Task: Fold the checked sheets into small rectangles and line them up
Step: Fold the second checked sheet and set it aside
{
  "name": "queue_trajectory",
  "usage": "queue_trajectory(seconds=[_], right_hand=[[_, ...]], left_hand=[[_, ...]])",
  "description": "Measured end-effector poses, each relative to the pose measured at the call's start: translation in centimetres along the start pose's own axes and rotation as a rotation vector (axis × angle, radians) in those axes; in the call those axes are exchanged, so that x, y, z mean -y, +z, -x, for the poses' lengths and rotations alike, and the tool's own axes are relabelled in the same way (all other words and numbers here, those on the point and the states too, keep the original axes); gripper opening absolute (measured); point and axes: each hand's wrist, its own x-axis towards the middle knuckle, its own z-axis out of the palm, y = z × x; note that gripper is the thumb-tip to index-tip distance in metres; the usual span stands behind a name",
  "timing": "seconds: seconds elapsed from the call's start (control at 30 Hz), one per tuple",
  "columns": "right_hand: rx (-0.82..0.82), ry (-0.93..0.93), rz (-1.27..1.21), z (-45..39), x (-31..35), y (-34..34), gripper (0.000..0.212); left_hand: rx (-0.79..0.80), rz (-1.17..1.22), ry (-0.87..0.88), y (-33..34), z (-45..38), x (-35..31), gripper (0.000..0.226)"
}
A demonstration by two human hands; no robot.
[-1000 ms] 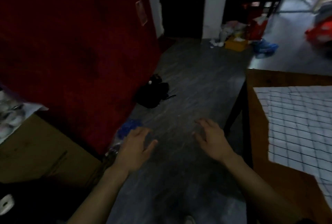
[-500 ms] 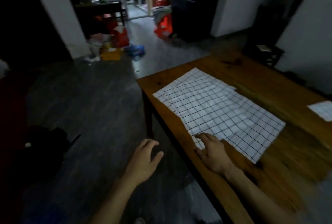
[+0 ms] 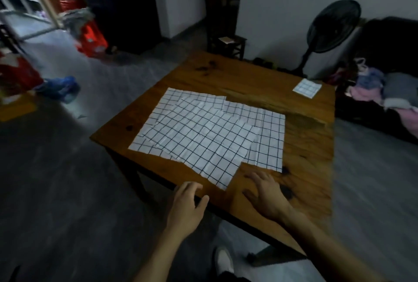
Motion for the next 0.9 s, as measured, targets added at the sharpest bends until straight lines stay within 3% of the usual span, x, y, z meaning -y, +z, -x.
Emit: queue_trajectory(seconds=[0.3,0.47,0.77,0.9], right_hand=[[-0.043,0.076,-0.162,-7.1,-2.8,0.3,0.043],[0.018,0.112,-0.190,-10.6,-4.6,1.3,0.044],[0.127,0.003,-0.101,-14.3,-4.1,2.4,0.048],[0.180,-0.009,-0.092,-14.8,-3.3,3.5,0.050]], left_hand=[[0.168,-0.221,0.012,4.4,-8.8,-2.2,0.031],[0.209,-0.359,0.001,6.1,-13.0,-2.4,0.036],[0.319,-0.462,0.065,9.9,-14.2,-0.2,0.060],[0.342,-0.497,0.106,10.0,-14.4,1.2,0.057]])
